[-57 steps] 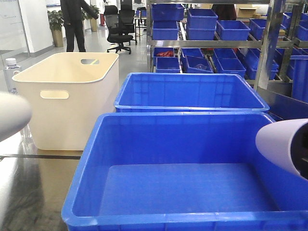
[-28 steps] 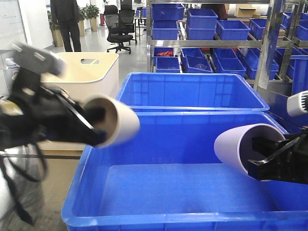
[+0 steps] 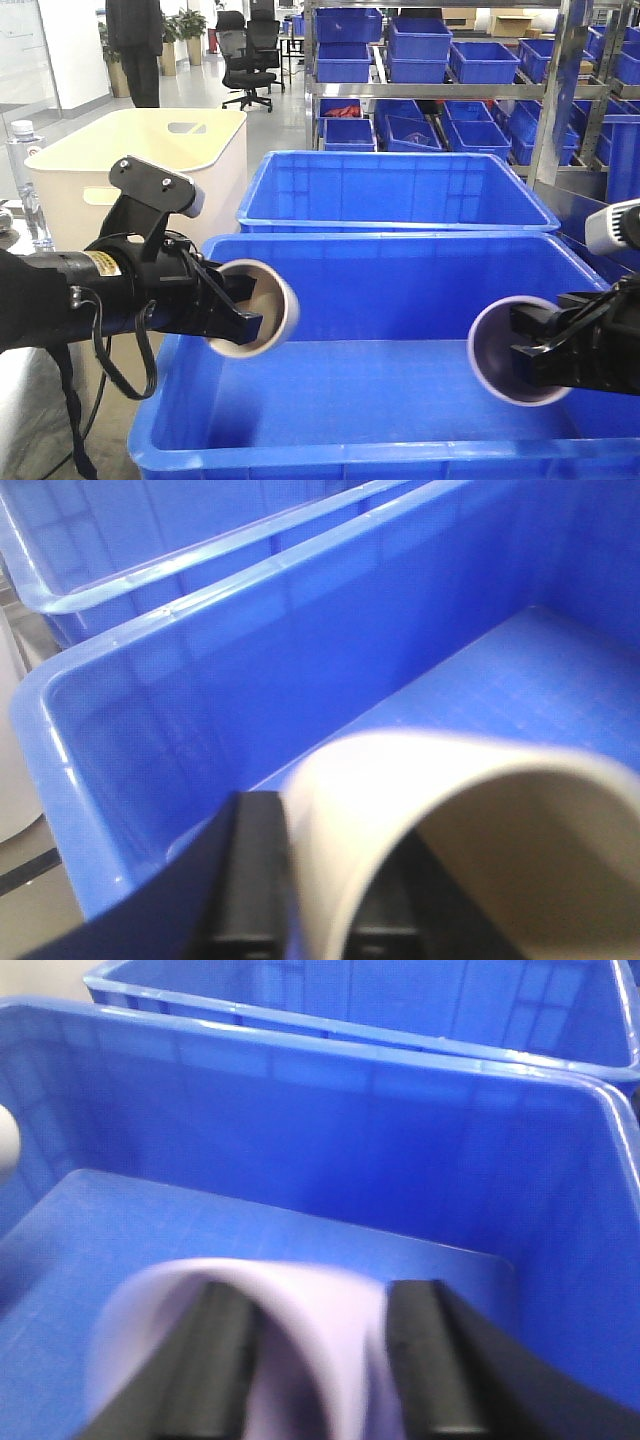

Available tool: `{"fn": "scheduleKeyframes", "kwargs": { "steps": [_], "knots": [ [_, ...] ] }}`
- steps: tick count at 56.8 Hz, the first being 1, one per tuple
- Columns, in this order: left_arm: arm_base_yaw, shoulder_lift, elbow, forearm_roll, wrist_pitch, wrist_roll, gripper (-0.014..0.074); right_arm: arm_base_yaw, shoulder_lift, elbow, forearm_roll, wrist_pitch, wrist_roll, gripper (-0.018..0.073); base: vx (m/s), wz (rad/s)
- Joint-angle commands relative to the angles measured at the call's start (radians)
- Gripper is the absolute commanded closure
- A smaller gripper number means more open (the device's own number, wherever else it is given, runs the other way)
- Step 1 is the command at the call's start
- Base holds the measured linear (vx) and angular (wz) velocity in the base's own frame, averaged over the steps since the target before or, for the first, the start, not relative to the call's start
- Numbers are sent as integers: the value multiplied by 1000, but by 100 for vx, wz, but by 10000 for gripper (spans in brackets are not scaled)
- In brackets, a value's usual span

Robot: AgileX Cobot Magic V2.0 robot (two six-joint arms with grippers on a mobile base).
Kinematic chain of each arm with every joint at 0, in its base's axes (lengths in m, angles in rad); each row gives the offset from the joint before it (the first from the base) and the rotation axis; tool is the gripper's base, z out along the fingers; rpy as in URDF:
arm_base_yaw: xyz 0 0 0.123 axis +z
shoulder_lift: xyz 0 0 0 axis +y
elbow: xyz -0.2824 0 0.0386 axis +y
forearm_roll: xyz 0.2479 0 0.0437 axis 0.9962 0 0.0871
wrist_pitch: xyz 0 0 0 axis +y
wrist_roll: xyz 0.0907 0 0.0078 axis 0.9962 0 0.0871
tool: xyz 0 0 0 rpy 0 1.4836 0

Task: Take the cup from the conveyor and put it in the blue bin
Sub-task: 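Extend both grippers with cups over the nearer blue bin, then open both grippers to drop the cups into the blue bin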

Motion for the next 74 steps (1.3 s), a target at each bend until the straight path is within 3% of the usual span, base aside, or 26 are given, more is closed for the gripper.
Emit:
{"fn": "scheduleKeyframes", "kwargs": {
  "steps": [1,10,19,31,42,52,56,62,74],
  "knots": [
    [-7,-35,-42,-18,-73,1,197,1,-12,-33,-13,-75,0,57,0,0],
    [-7,-38,-42,-18,-37,0,106,1,-12,-33,-13,-81,0,6,0,0],
    [-7,-76,-42,-18,11,0,119,1,-12,-33,-13,-81,0,6,0,0],
    [-7,-187,-42,-18,14,-1,225,1,-12,-33,-5,-74,0,6,0,0],
    [-7,-313,-41,-17,63,-79,435,1,-12,-33,-5,-73,0,8,0,0],
    [-7,-416,-41,4,130,-79,605,1,-12,-33,-6,-74,0,11,0,0],
    [-7,-462,-35,20,157,-79,604,1,-12,-33,-6,-74,0,11,0,0],
    [-7,-557,33,20,111,-79,602,1,-12,-33,-6,-74,0,11,0,0],
    [-7,-833,368,7,-34,-81,600,1,-12,-33,-6,-74,0,11,0,0]
  ]
}}
